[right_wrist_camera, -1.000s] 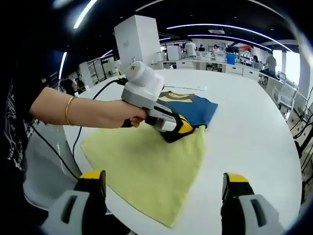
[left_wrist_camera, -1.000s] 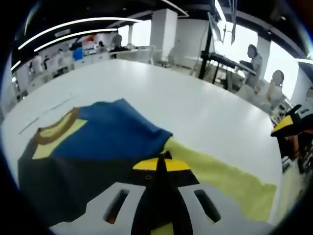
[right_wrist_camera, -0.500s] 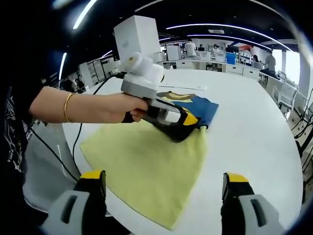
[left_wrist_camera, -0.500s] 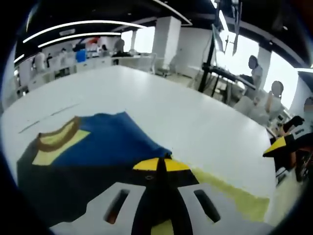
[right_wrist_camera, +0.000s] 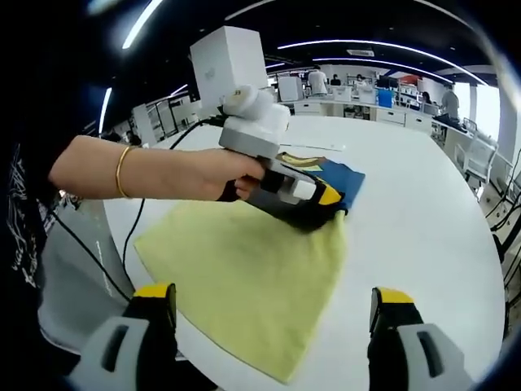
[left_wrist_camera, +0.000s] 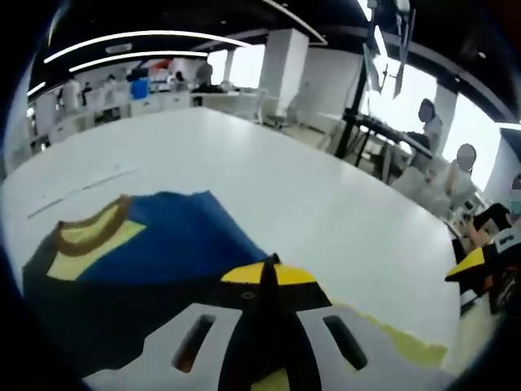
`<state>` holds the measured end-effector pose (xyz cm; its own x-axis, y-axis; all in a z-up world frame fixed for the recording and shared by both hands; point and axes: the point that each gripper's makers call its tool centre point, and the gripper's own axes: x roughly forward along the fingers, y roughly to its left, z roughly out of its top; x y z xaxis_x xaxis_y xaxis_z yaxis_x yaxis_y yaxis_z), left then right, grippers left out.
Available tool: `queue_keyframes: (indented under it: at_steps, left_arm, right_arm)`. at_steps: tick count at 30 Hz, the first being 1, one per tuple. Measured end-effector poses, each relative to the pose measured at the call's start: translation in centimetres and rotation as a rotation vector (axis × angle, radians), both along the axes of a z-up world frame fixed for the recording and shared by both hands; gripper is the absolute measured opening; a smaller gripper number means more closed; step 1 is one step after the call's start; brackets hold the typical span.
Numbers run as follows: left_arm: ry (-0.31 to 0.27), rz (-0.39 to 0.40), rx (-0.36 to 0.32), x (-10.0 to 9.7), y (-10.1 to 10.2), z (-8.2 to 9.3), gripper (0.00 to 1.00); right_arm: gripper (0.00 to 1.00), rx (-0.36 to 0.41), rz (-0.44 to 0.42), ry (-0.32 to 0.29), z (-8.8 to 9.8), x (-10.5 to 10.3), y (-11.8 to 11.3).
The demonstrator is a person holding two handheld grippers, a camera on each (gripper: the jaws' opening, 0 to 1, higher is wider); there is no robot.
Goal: Fold the garment on the visible template until the final outline fits inside the template.
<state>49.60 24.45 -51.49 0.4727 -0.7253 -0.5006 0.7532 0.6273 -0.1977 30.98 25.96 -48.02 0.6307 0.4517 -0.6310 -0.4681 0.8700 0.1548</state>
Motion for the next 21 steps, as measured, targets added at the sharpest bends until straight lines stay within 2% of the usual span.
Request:
queue_keyframes:
  at_steps: [3, 7, 14, 21]
  left_arm:
    - [0.006, -0.009, -0.003, -0.3, -0.5, 0.0, 0.01]
    - [0.002, -0.078, -0.025, -1.2, -2.0, 0.1, 0.05]
    - [-0.012, -0.15, -0.048, -2.4, -3.2, 0.4, 0.25]
    - [-0.082, -0.154, -0.071, -2.5, -2.6, 3.1, 0.53]
  right_arm:
    - [0.99, -0.002, -0.006, 0.003, 0.0, -0.1, -0.1]
    - [1.0, 0.0, -0.009, 0.002, 0.0, -0.2, -0.1]
    - [0.99, 0.001, -0.003, -0.008, 0.2, 0.1, 0.0]
    - [0.99, 0.001, 0.009, -0.01, 0.5, 0.2, 0.5]
